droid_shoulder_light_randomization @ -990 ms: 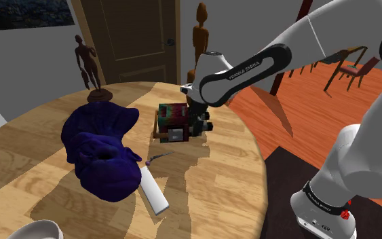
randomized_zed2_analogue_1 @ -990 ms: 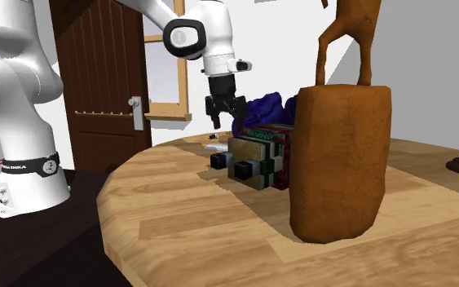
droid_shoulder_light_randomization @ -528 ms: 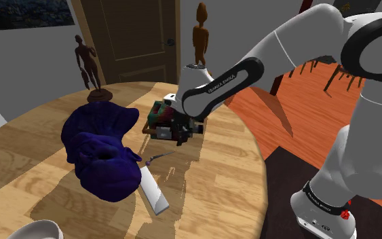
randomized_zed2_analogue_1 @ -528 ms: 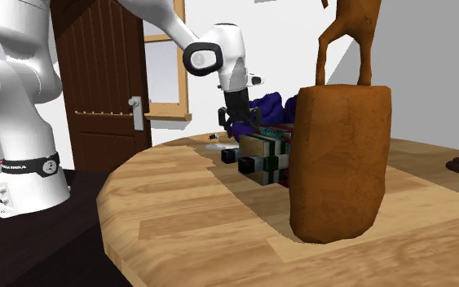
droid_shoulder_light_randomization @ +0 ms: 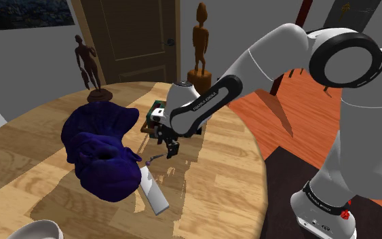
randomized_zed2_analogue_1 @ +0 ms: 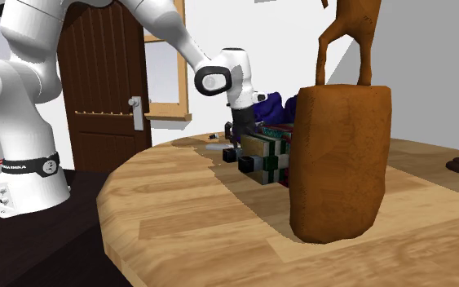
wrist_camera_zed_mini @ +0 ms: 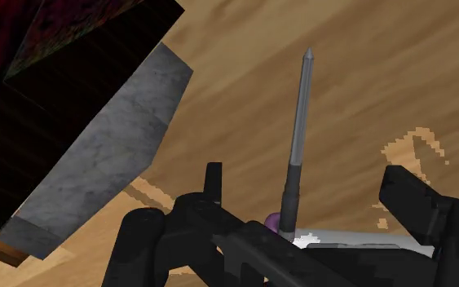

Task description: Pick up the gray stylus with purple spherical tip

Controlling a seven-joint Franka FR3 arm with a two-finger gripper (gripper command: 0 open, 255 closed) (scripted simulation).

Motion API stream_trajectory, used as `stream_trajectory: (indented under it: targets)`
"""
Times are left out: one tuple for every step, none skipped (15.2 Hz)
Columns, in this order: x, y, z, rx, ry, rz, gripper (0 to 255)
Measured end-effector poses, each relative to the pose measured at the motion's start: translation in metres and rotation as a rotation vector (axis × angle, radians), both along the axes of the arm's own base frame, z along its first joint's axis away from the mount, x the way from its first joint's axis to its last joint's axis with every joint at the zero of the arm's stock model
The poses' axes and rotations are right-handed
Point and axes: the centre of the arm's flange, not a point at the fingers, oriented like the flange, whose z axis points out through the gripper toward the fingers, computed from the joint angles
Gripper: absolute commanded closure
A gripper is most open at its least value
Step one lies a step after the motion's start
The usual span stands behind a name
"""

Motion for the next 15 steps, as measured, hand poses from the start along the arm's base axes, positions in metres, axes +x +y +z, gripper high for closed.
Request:
stream_trajectory:
  targets:
    - [-0.001, 0.000, -0.005, 0.000, 0.000, 0.001, 0]
    - [-0.001, 0.000, -0.010, 0.000, 0.000, 0.001, 0]
    - [0.000, 0.000, -0.016, 0.000, 0.000, 0.002, 0]
    - [-0.001, 0.001, -0.020, 0.000, -0.001, 0.002, 0]
    - [-0.001, 0.000, -0.022, 0.000, 0.000, 0.002, 255]
    - [0.000, 0.000, -0.023, 0.000, -0.001, 0.002, 255]
    - [0.000, 0.000, -0.023, 0.000, -0.001, 0.002, 255]
    - [0.000, 0.000, -0.024, 0.000, -0.001, 0.002, 255]
    - [0.000, 0.000, -0.024, 0.001, -0.001, 0.002, 255]
    - [0.000, 0.000, -0.024, 0.001, -0.001, 0.002, 255]
    - [0.000, 0.001, -0.024, 0.001, -0.001, 0.002, 255]
    - [0.000, 0.001, -0.024, 0.001, -0.001, 0.002, 255]
    - [0.000, 0.001, -0.024, 0.001, -0.001, 0.002, 255]
    - [0.000, 0.001, -0.024, 0.001, -0.001, 0.002, 255]
    - [0.000, 0.001, -0.024, 0.001, -0.001, 0.002, 255]
